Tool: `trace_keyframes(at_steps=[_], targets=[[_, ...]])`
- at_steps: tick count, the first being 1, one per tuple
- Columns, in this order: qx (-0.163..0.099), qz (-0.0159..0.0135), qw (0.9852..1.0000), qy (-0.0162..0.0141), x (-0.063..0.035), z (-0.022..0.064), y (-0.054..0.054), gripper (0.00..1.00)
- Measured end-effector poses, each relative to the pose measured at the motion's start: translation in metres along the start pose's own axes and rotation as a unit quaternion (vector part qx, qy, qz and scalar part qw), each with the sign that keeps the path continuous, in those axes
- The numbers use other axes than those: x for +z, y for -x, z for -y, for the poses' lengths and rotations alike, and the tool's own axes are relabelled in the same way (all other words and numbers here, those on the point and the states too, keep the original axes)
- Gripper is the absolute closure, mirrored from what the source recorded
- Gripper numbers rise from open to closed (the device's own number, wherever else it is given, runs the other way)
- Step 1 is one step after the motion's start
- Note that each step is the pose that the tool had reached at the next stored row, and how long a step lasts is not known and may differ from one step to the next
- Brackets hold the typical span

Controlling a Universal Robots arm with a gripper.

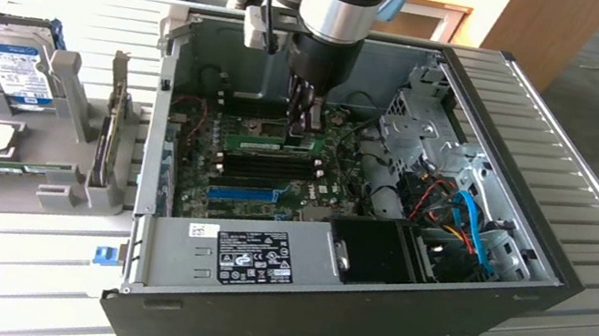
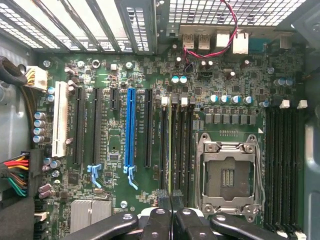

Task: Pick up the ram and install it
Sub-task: 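Insert the ram into the slot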

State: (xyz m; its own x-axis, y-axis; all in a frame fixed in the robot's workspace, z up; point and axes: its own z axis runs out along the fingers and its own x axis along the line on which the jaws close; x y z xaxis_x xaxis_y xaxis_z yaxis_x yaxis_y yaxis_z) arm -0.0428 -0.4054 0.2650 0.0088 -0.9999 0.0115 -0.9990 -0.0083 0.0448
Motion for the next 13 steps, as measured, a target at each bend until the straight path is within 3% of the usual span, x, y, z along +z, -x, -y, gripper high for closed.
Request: trace_keyframes(at_steps=[5, 13], targets=[[0.000, 0.0000, 1.0000, 0.0022, 0.0000, 0.0011, 0.0000, 0.88], [0.000, 0.0001, 1.0000, 0.0024, 0.0016, 0.0012, 0.0000, 0.88]])
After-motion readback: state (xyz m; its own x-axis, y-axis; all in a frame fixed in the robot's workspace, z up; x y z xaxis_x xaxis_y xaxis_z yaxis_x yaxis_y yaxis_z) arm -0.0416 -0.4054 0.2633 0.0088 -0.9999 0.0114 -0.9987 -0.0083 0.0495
